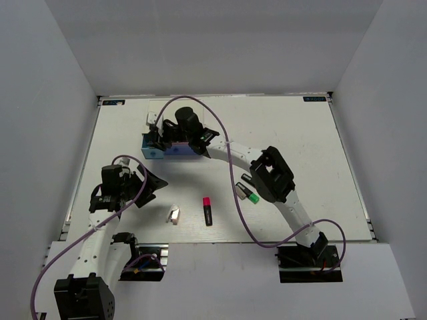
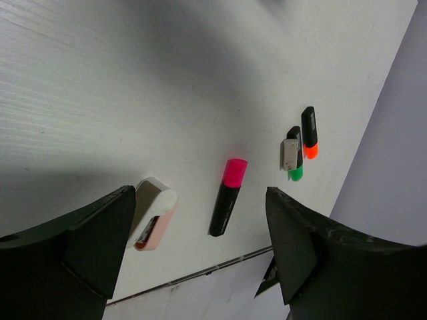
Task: Sort the stationery into containers
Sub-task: Place the stationery in the drawer, then pick up the stationery from the center of the board.
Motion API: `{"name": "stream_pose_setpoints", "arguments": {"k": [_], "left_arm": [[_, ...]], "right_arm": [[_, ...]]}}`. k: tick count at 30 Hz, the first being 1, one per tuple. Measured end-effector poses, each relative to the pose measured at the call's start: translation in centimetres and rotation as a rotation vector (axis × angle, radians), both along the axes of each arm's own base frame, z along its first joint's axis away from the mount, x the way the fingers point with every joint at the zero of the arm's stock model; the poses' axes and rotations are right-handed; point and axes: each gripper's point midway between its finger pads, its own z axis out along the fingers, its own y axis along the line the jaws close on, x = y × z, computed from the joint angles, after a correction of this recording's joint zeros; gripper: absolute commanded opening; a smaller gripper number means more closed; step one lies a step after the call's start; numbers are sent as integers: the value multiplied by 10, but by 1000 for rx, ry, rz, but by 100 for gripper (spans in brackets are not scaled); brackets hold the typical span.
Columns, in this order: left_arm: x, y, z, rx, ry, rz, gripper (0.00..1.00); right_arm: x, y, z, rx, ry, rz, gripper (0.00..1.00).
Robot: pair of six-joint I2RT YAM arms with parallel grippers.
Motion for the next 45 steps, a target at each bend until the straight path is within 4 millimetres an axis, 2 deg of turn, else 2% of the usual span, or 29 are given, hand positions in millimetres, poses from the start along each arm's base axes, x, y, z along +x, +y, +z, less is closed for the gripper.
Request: {"name": "stream_pose_setpoints", "arguments": {"k": [2, 6, 10, 11, 13, 14, 17, 20, 21, 24, 26, 27, 28, 30, 31, 33, 35, 39, 42, 43, 44, 45], "left_arm": [[0, 0, 0, 0, 0, 0, 89], [1, 0, 1, 0, -5, 0, 89], [4, -1, 4, -3, -32, -12, 86], [5, -2, 6, -3, -43, -19, 83], [7, -4, 9, -2, -60, -34, 77], [8, -5, 12, -1, -71, -45, 68], [15, -11, 27, -10, -122, -88, 48], [20, -21, 40, -26, -172, -137, 43], [20, -24, 43, -33, -181, -155, 43], [18, -35, 47, -42, -190, -202, 45], [17, -44, 52, -46, -195, -237, 46], [17, -48, 55, -48, -199, -252, 48], [17, -53, 58, -46, -199, -270, 48], [19, -64, 65, -41, -203, -304, 53], [20, -70, 69, -40, -204, -321, 53], [24, -83, 76, -29, -203, -355, 56], [26, -99, 78, -12, -186, -388, 61], [28, -139, 75, 35, -126, -453, 67], [24, -166, 59, 86, -54, -463, 69], [21, -173, 51, 105, -27, -461, 69], [18, -178, 43, 122, 2, -457, 69], [14, -185, 34, 142, 37, -454, 69]], "right_arm": [[0, -3, 0, -4, -4, -7, 53], [-6, -12, 11, -6, -17, -9, 54], [-13, -24, 44, 26, -54, -16, 61], [-14, -29, 55, 37, -68, -24, 66], [-18, -39, 77, 58, -92, -43, 71], [-20, -46, 88, 70, -108, -60, 73], [-18, -70, 122, 104, -141, -156, 64], [-13, -97, 143, 116, -150, -249, 40], [-10, -107, 147, 112, -148, -278, 24], [1, -150, 140, 64, -111, -378, 9], [7, -188, 120, 3, -67, -450, 10], [8, -200, 113, -16, -54, -472, 10], [9, -216, 103, -43, -35, -500, 17], [10, -250, 81, -98, 17, -566, 23], [9, -263, 73, -114, 34, -592, 31], [6, -289, 56, -151, 71, -643, 40], [2, -312, 43, -175, 102, -687, 55], [-2, -354, 34, -192, 149, -782, 65], [-2, -382, 33, -188, 182, -852, 59], [-2, -391, 32, -189, 198, -876, 54], [-2, -397, 31, -187, 212, -896, 43], [-2, -405, 29, -189, 227, -918, 38]]}}
